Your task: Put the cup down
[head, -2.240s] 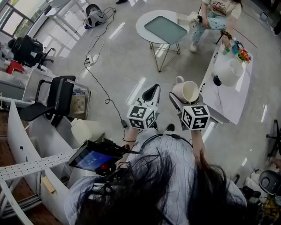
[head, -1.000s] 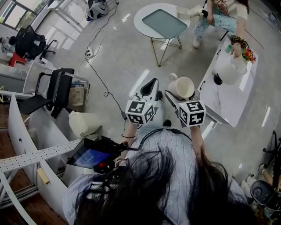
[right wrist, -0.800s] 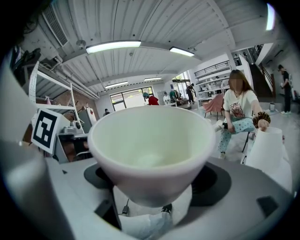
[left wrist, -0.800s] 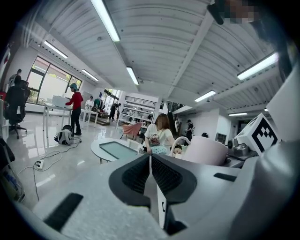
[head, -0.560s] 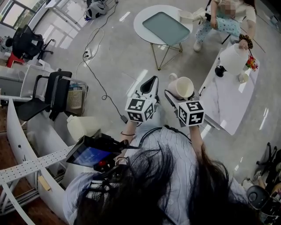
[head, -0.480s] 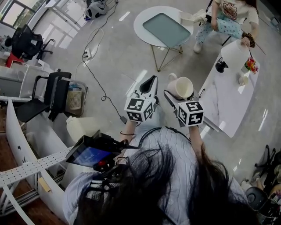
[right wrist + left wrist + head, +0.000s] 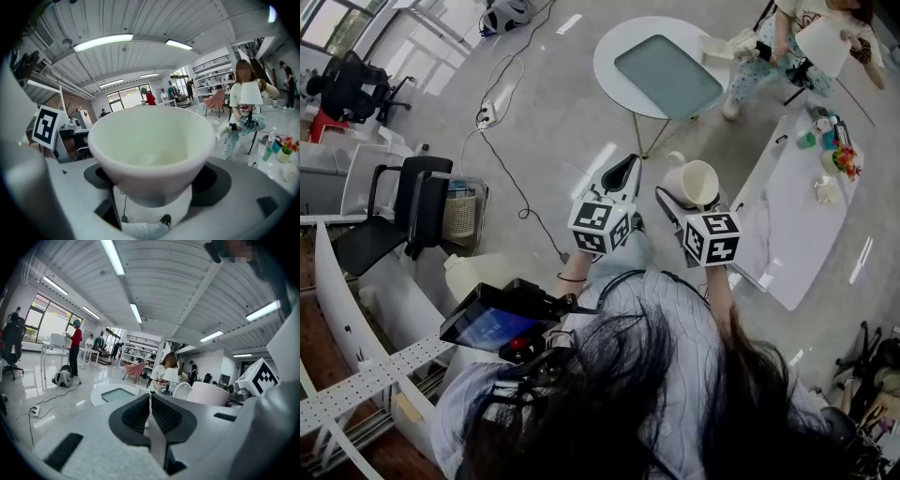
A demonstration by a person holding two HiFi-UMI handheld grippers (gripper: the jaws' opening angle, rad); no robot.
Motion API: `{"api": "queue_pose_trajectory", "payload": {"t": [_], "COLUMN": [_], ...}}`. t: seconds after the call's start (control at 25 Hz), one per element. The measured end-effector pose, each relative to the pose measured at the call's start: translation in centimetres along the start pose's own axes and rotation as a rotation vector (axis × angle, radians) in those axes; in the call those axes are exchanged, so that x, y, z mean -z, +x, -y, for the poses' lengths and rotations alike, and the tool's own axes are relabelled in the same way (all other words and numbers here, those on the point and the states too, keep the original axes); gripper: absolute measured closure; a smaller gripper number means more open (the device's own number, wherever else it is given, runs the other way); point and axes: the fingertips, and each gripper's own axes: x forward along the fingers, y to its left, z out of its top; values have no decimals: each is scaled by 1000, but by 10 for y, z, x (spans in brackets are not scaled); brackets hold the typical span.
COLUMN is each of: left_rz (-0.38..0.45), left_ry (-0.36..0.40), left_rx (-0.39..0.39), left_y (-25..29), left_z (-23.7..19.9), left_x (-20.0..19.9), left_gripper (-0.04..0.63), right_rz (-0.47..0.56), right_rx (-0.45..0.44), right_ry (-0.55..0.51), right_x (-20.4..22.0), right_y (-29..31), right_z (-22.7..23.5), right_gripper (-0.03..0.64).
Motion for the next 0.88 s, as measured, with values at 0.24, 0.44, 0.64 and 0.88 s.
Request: {"api": "queue_pose_trajectory", "payload": {"t": [0.24, 0.44, 0.64, 0.88], "left_rz": [-23, -28, -24, -30], "left_ry": [-21, -31, -28, -28], "left_rx": [-3, 14, 31, 42], "left_y": [23, 39, 49, 56], "left_z": [-31, -47, -61, -73], "left_x": [-6, -10, -15, -19], "left_gripper": [575, 575, 575, 575], "right_rz": [-23, -40, -49, -41], "right_rx": [1, 10, 24, 48], "right_ry": [6, -2, -5, 6], "right_x": [-20, -29, -34, -42], "right_y": [37, 57, 74, 85], "right_z": [7, 10, 13, 19], "right_gripper": [176, 176, 176, 176]}}
